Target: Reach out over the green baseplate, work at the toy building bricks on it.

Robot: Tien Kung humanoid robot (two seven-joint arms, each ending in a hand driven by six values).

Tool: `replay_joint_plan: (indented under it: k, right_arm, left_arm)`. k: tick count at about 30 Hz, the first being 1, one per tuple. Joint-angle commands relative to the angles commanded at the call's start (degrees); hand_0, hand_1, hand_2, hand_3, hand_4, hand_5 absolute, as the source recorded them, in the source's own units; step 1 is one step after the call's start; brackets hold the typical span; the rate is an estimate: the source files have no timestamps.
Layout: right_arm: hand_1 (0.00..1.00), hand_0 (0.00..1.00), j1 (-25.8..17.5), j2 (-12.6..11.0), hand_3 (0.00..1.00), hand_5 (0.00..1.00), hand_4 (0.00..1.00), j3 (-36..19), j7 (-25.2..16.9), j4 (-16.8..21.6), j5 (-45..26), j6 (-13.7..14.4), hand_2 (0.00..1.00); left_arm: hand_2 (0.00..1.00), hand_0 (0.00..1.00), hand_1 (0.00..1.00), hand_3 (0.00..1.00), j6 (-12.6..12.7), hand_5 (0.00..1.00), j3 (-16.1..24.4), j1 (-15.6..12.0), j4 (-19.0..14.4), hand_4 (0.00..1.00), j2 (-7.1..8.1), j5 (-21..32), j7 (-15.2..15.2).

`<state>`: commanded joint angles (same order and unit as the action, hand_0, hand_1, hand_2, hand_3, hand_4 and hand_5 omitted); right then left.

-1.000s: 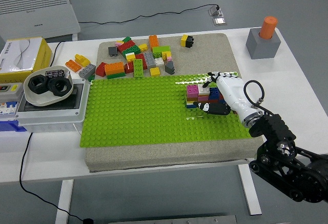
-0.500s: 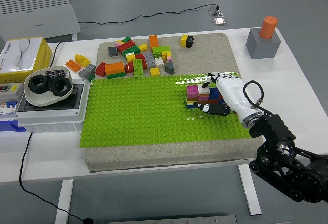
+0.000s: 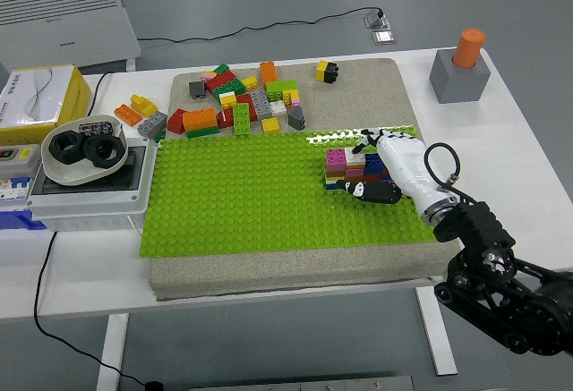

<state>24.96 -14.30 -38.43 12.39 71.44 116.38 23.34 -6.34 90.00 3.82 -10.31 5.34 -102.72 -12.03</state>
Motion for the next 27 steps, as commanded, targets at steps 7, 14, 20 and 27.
replay_joint_plan:
  k: [7, 14, 20, 27]
  right_arm:
    - [0.829, 0.811, -0.06, 0.03, 0.608, 0.563, 0.896, 0.24, 0.02, -0.10, -0.06, 0.03, 0.859]
    - [0.829, 0.812, -0.07, 0.08, 0.607, 0.563, 0.896, 0.50, 0.05, -0.26, -0.13, 0.02, 0.859]
    - [0.828, 0.812, -0.09, 0.09, 0.607, 0.563, 0.895, 0.66, 0.13, -0.37, -0.15, -0.04, 0.859]
    - [0.828, 0.812, -0.05, 0.07, 0.607, 0.563, 0.895, 0.68, 0.30, -0.43, 0.03, -0.08, 0.858]
  left_arm:
    - [0.532, 0.738, 0.578, 0.710, -0.02, 0.846, -0.06, -0.01, 0.00, 0.738, -0.05, 0.02, -0.04]
    - [0.532, 0.738, 0.577, 0.710, 0.00, 0.846, -0.05, 0.01, 0.00, 0.738, -0.04, 0.01, -0.01]
    - [0.533, 0.738, 0.577, 0.710, 0.01, 0.846, -0.05, 0.01, 0.00, 0.737, -0.04, 0.05, 0.02]
    - [0.533, 0.739, 0.577, 0.710, 0.01, 0.845, -0.13, 0.01, 0.00, 0.738, -0.03, 0.14, 0.02]
